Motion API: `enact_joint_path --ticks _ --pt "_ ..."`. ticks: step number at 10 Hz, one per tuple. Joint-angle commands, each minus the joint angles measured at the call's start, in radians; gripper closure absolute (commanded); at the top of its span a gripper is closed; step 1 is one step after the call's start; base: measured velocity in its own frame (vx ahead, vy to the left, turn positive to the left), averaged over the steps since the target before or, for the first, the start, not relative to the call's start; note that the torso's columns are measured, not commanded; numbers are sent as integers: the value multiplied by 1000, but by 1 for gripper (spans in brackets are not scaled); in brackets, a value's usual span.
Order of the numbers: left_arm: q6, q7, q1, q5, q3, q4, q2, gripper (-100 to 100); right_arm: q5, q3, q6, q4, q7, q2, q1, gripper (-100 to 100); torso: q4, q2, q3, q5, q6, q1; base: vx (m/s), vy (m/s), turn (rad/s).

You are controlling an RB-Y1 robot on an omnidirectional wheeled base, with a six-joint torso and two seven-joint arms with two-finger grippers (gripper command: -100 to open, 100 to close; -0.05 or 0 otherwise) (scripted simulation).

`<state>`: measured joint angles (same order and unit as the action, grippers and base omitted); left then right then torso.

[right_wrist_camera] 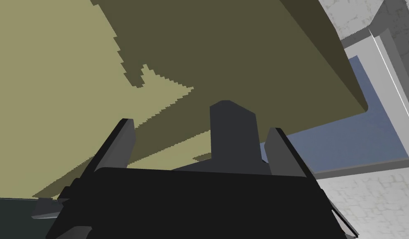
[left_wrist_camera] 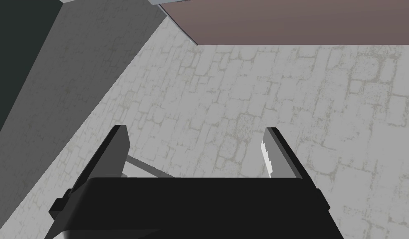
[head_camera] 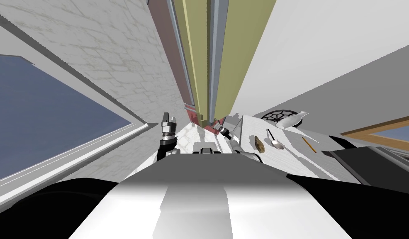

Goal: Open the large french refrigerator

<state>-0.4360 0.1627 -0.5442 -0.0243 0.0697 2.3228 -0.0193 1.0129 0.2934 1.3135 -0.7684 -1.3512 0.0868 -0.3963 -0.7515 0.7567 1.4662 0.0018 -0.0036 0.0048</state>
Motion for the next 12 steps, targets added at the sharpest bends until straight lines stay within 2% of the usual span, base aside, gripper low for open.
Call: enact_joint_path --ticks 1,2,5,6,7,12 --pt "0 0 0 0 0 0 0 0 21 21 6 35 12 -19 -65 -100 0 3 -2 0 1 -1 -61 -42 5" --pt "0 0 0 0 0 0 0 0 21 21 6 35 12 -19 -84 -100 -2 3 -2 0 1 0 -28 -20 -3" --pt "0 0 0 0 0 0 0 0 21 21 6 35 12 -19 -84 -100 -8 5 -2 1 0 3 0 1 -1" --pt "0 0 0 0 0 0 0 0 30 21 -7 50 6 -11 -62 -100 -8 5 -3 1 1 2 21 4 -3" --pt "0 0 0 0 0 0 0 0 32 21 -10 55 4 -8 -59 0 -3 3 -2 0 2 -1 18 -2 -8" --pt "0 0 0 0 0 0 0 0 40 23 -29 68 0 2 -42 0 9 -13 7 -1 2 -3 4 -1 -4"
